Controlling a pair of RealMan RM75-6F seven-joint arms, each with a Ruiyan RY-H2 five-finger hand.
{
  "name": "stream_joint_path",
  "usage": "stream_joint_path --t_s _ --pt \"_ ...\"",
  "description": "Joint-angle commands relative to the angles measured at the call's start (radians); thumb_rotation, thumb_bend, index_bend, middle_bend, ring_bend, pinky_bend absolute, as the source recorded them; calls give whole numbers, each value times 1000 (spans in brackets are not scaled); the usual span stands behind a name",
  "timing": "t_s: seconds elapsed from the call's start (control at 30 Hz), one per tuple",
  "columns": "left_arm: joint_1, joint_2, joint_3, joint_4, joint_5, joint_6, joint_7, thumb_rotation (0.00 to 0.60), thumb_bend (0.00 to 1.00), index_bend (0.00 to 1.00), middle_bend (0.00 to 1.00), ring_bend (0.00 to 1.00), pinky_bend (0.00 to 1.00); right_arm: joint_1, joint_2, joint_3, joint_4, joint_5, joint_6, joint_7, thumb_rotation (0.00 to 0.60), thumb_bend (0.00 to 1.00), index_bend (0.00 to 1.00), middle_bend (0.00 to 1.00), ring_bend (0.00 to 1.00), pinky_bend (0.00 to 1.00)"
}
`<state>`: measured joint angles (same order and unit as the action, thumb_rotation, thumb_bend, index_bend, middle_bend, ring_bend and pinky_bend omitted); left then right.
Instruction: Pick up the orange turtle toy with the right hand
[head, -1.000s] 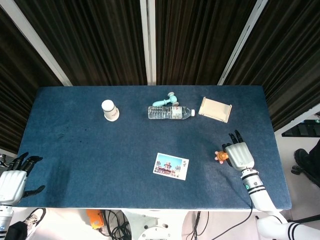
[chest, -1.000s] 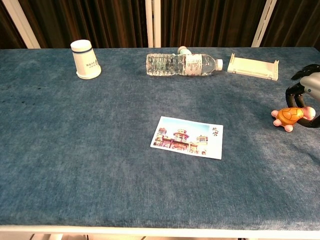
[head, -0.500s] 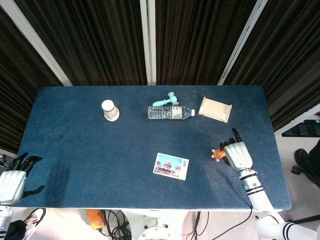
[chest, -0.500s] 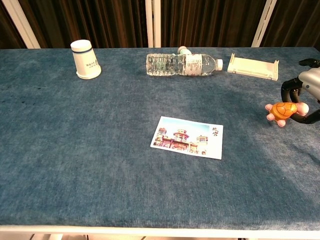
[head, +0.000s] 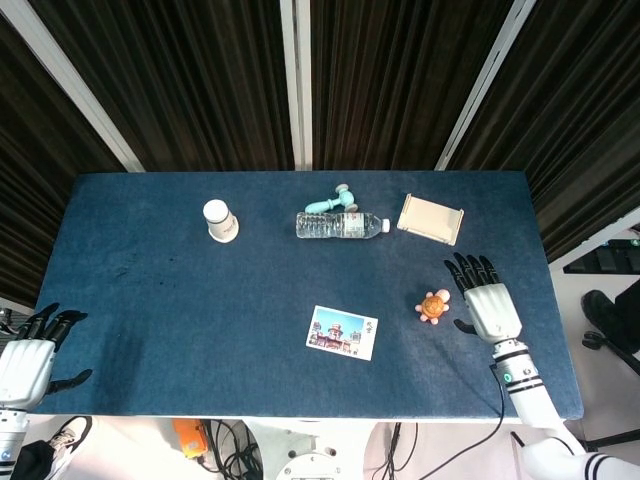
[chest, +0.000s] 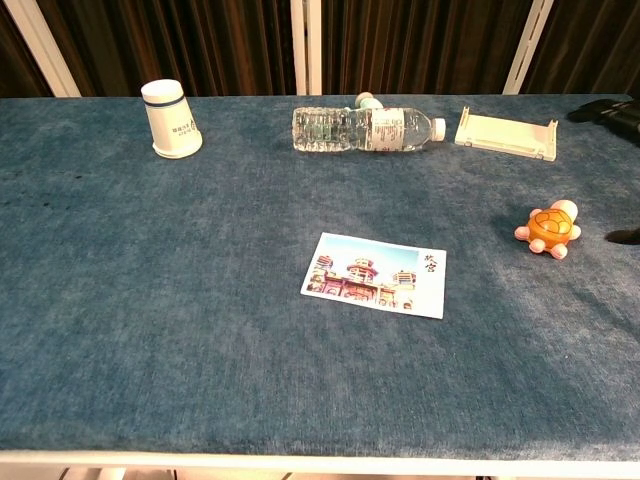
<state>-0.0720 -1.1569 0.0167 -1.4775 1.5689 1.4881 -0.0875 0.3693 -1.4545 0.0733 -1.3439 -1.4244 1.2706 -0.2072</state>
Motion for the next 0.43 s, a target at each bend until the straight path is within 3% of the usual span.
stream_joint_path --t_s 0.03,0.23,0.43 --pt "-6 8 -5 -13 3 -1 9 600 34 215 179 49 152 -89 116 -41 -111 -11 93 -11 600 6 0 0 0 0" --pt "-5 4 -16 -7 4 22 15 600 34 215 169 49 151 -216 244 -90 -215 -7 217 -25 600 26 0 0 0 0" --pt "15 -19 -24 20 2 67 11 600 34 215 162 49 136 -287 254 -124 -223 -61 295 30 600 50 0 0 0 0"
